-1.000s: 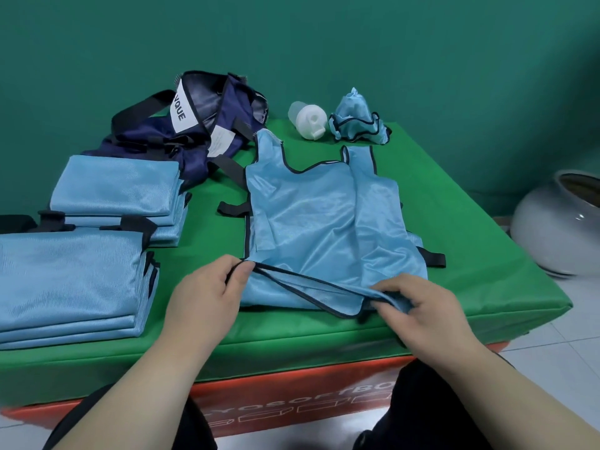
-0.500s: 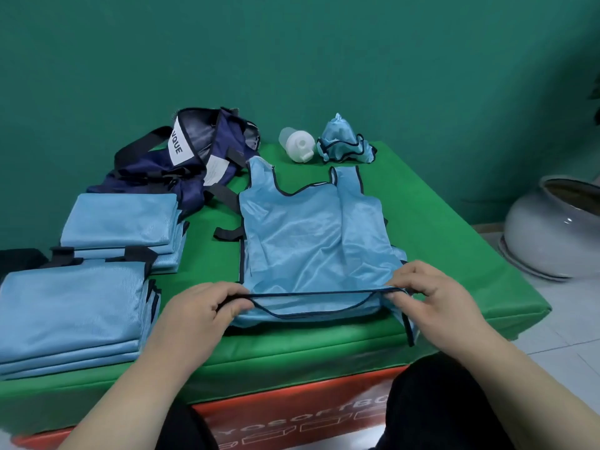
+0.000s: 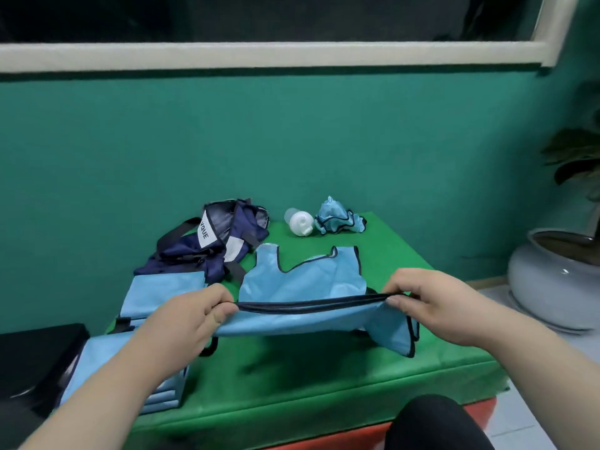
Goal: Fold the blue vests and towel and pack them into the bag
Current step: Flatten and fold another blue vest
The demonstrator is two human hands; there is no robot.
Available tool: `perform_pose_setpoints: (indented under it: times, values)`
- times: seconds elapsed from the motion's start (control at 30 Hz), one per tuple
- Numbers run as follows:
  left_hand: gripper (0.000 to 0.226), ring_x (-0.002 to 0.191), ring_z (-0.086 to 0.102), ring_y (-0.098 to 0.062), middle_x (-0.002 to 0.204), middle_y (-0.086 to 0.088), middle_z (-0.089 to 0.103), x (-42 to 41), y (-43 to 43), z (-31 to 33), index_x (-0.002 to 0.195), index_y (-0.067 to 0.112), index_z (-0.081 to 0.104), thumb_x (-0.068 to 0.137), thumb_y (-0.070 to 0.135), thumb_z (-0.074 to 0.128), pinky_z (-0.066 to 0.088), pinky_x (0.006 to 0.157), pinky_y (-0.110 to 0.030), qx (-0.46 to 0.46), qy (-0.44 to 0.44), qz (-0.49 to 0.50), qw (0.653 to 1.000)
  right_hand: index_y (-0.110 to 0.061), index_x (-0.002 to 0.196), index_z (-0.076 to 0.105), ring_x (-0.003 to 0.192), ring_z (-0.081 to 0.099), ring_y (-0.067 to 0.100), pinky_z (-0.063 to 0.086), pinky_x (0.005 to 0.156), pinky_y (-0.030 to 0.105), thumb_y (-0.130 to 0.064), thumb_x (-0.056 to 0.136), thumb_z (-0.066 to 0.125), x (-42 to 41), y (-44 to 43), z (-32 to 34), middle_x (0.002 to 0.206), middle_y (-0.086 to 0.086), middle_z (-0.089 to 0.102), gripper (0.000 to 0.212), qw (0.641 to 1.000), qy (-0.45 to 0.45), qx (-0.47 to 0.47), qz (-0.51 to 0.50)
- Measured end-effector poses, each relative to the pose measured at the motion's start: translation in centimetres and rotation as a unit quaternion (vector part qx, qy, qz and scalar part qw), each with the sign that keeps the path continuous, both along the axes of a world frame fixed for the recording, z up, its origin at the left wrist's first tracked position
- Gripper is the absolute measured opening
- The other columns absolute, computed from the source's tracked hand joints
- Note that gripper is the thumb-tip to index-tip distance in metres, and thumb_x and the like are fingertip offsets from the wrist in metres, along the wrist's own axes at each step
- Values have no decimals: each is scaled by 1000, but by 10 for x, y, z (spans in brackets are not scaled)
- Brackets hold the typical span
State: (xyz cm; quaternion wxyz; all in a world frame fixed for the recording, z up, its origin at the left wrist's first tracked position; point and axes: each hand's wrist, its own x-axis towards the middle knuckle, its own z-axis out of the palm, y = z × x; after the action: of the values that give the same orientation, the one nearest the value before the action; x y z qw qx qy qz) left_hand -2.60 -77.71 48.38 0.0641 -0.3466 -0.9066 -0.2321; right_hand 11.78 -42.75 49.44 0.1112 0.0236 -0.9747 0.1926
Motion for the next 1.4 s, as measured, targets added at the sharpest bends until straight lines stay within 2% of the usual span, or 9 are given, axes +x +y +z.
perform_pose_setpoints:
  times: [0.1, 0.2, 0.37, 0.53, 0.67, 0.83, 0.93, 1.13, 1.4]
  values:
    - [19, 76, 52, 0, 83, 28, 60, 13, -4, 29, 78, 33, 55, 96, 34, 60, 39, 61, -18, -16, 8, 6, 1000, -51, 83, 52, 84, 54, -4, 37, 68, 15, -30, 99, 58, 11, -3, 22, 82, -22, 61, 27, 1000, 3, 23, -1]
    - [18, 75, 54, 3, 78, 28, 63, 25, -9, 58, 74, 35, 60, 89, 35, 70, 39, 60, -17, -11, 11, 19, 1000, -48, 84, 57, 75, 56, -9, 41, 67, 12, -32, 96, 64, 22, -3, 44, 76, -38, 60, 21, 1000, 2, 7, -23]
    - [20, 78, 55, 6, 81, 33, 61, 37, -19, 98, 75, 39, 57, 95, 37, 62, 41, 62, -19, -34, 82, 33, 995, -41, 80, 61, 68, 54, -1, 43, 66, 18, -36, 95, 64, 31, -4, 71, 78, -24, 64, 17, 1000, -5, -3, -20]
    - [27, 88, 49, 6, 77, 16, 56, 48, -28, 121, 76, 39, 50, 99, 26, 57, 36, 66, -15, 3, 131, 15, 991, -30, 88, 57, 77, 53, 7, 45, 76, 27, -35, 102, 50, 36, -22, 85, 84, -8, 61, 17, 1000, 19, 0, -12]
    - [25, 82, 52, 3, 76, 14, 58, 57, -36, 130, 78, 36, 52, 100, 25, 53, 38, 65, -20, 47, 137, 39, 989, -25, 78, 49, 63, 41, 5, 40, 65, 27, -36, 104, 43, 40, -35, 92, 67, -15, 49, 29, 996, 64, -59, -19]
    - [21, 78, 55, 0, 80, 21, 63, 65, -48, 144, 81, 33, 61, 100, 25, 55, 42, 64, -22, 98, 120, 69, 985, -31, 75, 67, 58, 47, -2, 38, 58, 16, -26, 91, 71, 51, -47, 107, 62, -18, 59, 17, 981, 99, -167, 6]
    - [21, 76, 57, 0, 79, 23, 64, 66, -57, 150, 80, 35, 63, 99, 28, 56, 42, 65, -22, 80, 117, 86, 986, -21, 72, 73, 62, 57, 6, 45, 63, 18, -9, 77, 84, 62, -50, 119, 66, -6, 68, 17, 966, 24, -250, 61]
    - [22, 73, 59, -3, 77, 22, 66, 69, -66, 161, 80, 37, 64, 99, 28, 58, 48, 68, -23, 55, 117, 90, 987, -27, 83, 74, 73, 67, 2, 53, 75, 20, -17, 81, 78, 72, -51, 134, 81, -11, 75, 11, 996, -23, -77, 31]
    - [22, 83, 55, 6, 89, 31, 63, 76, -66, 166, 86, 37, 63, 101, 24, 54, 42, 67, -20, 32, 103, 60, 992, -38, 88, 63, 77, 59, -4, 45, 70, 14, -29, 100, 55, 77, -42, 140, 85, -26, 67, 17, 998, 47, -21, -26]
